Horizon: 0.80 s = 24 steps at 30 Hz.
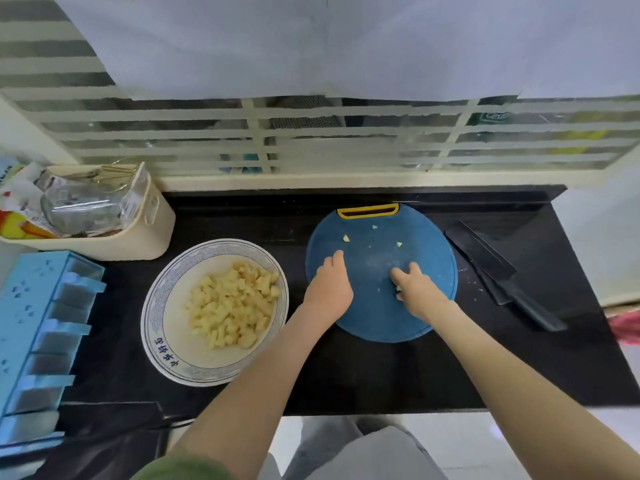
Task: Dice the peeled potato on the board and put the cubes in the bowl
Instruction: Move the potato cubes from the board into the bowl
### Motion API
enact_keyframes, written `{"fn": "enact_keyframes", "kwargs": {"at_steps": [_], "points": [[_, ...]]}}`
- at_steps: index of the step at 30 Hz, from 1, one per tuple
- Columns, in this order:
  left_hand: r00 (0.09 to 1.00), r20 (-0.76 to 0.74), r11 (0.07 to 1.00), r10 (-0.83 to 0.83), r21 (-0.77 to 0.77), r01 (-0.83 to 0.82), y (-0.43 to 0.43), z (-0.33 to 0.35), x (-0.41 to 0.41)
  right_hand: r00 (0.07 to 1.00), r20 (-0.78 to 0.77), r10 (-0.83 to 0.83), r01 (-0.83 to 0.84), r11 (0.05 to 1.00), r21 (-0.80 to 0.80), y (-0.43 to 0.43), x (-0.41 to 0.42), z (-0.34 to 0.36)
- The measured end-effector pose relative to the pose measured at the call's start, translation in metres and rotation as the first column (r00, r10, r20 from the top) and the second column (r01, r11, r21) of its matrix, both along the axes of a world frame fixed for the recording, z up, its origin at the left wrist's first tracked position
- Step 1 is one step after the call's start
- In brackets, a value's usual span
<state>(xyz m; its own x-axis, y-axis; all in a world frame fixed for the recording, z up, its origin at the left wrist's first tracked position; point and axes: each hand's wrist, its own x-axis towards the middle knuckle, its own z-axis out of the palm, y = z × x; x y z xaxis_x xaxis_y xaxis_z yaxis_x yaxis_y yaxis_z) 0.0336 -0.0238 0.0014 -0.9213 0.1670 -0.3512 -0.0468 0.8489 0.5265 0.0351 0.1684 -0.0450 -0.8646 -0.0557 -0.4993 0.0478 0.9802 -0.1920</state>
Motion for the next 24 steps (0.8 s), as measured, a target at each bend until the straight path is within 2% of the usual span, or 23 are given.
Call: {"fn": "enact_keyframes", "kwargs": {"at_steps": [3,6,9,15,18,21,24], "points": [[0.999,0.020,0.999,-0.041,-0.014,0.042,0.012,-0.009,-0.004,0.999,-0.021,0.024,-0.025,0.999,-0.047,0.006,0.003,-0.002],[0.995,0.013,0.995,-0.095,-0.034,0.095,0.024,-0.015,-0.009,0.994,-0.072,-0.078,0.065,0.985,-0.163,0.019,0.003,0.002],[0.993,0.015,0.991,-0.120,-0.056,0.121,0.033,-0.020,-0.010,0.994,-0.069,-0.084,0.074,0.987,-0.141,0.027,0.011,0.002],[0.991,-0.006,0.988,-0.137,-0.074,0.136,0.042,-0.024,-0.014,0.998,0.014,0.055,-0.053,0.994,-0.094,0.028,0.015,-0.010],[0.993,-0.042,0.992,-0.107,-0.075,0.104,0.038,-0.024,-0.016,0.997,-0.057,-0.056,0.042,0.972,-0.231,0.017,0.000,-0.005],[0.995,-0.091,0.998,-0.048,-0.048,0.044,0.029,-0.022,-0.019,0.973,-0.101,-0.208,0.153,0.905,-0.396,-0.006,-0.028,0.007],[0.988,-0.155,1.000,0.016,-0.009,-0.017,0.014,-0.021,-0.021,0.975,-0.089,-0.205,0.150,0.896,-0.417,-0.036,-0.063,0.011]]}}
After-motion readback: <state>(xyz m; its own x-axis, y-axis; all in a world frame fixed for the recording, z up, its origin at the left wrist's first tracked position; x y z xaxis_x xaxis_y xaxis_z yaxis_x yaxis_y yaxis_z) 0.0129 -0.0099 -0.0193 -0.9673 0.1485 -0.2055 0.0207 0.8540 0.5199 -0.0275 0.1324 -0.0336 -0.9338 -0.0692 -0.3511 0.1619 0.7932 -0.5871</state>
